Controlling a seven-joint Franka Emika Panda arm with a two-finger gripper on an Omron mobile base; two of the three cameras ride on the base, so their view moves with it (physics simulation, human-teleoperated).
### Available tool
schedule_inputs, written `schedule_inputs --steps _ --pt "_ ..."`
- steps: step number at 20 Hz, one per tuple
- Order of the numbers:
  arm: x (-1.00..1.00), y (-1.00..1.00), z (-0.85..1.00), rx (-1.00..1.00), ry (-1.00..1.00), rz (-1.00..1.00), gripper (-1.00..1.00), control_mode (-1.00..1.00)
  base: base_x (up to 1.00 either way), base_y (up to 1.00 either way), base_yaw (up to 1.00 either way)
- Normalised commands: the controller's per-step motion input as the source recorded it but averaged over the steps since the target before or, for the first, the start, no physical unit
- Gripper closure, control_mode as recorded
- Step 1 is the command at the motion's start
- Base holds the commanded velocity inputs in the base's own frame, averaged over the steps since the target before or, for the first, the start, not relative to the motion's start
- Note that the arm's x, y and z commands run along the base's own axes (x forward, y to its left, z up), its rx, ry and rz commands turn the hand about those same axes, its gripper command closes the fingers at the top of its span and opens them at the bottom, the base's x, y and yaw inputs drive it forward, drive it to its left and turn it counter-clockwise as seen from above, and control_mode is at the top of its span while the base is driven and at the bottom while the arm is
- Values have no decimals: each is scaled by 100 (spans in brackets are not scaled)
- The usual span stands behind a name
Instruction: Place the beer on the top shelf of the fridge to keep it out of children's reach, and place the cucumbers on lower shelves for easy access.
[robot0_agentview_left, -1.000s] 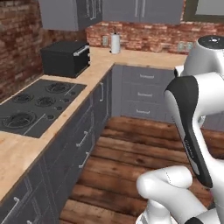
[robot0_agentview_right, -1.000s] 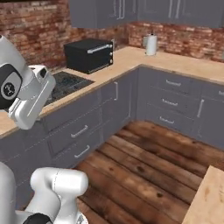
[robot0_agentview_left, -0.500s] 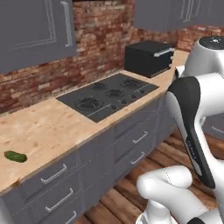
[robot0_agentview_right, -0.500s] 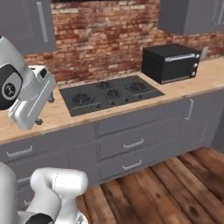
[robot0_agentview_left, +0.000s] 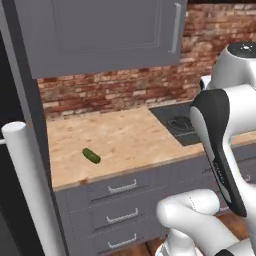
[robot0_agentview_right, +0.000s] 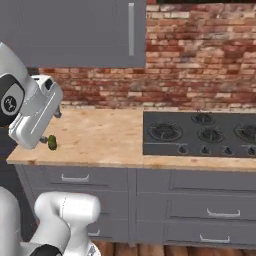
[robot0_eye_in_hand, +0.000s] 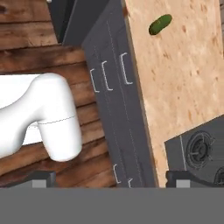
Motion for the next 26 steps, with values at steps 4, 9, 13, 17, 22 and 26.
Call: schedule_inputs --steps 4,9,13,17,22,26 --pt "0 0 0 0 0 0 -100 100 83 3 68" --pt "0 0 0 0 0 0 -100 100 77 8 58" --pt "3 9 -36 0 0 3 -100 -100 16 12 16" --pt "0 0 -73 0 0 -14 -100 -100 0 0 0" --pt "0 12 -68 0 -5 -34 -100 -100 0 0 0" --pt "0 8 -49 0 -11 -29 -100 -100 0 0 0"
